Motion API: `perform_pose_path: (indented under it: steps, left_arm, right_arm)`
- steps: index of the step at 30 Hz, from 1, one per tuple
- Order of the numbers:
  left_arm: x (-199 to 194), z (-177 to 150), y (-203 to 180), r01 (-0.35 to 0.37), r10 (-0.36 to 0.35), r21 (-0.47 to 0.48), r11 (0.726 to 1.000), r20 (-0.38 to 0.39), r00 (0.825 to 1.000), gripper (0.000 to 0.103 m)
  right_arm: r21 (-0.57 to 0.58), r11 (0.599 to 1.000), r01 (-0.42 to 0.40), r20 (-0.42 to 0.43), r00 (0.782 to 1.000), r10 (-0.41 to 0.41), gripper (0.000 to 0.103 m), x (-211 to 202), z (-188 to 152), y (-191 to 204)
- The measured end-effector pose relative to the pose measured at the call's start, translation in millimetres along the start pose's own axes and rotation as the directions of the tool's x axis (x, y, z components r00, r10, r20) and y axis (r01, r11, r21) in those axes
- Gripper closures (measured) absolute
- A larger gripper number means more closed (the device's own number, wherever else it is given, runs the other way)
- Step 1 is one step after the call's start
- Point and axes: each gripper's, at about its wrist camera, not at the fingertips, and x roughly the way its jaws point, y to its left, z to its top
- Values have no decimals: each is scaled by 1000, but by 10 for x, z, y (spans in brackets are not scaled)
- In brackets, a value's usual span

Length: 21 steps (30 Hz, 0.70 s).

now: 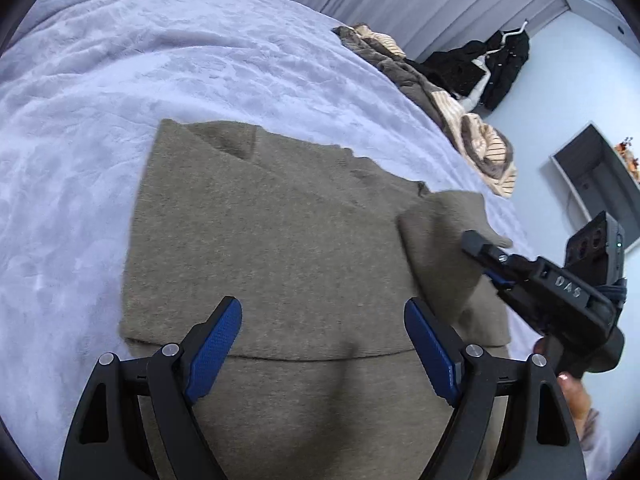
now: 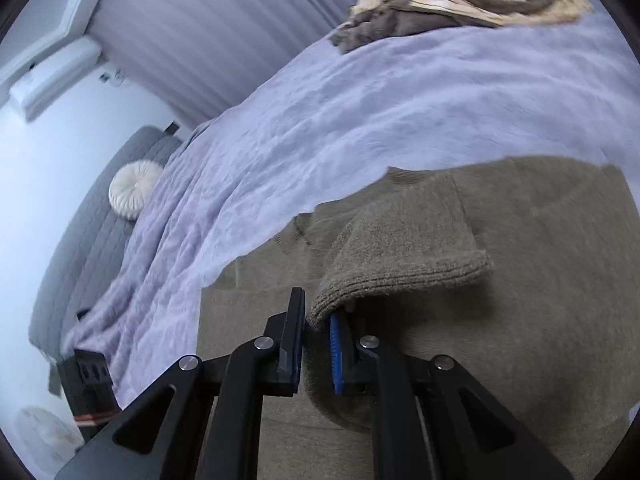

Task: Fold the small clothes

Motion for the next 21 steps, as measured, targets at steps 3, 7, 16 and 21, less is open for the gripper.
perform_pose_path:
  steps: [3,7,16,21]
  left_arm:
    - [184,37,-113,130,-129,13,991,-53,990,19]
    - [447,16,-241,192,-192,-14,981,-100,976,19]
    - [335,94,111,279,-291,-174,944,-44,956,19]
    - [294,165,329,358,-373,-250,900,-15,928,6]
  right_arm:
    - [7,999,-40,-26,999,40,91,60,-105,74]
    - [96,990,-103,-48,993,108,91,60,-109,-79]
    - [-55,992,-118,-138,984,109,87,117,-263,166]
    - [-138,978,-155,-283,953,111,82,395,-518,437]
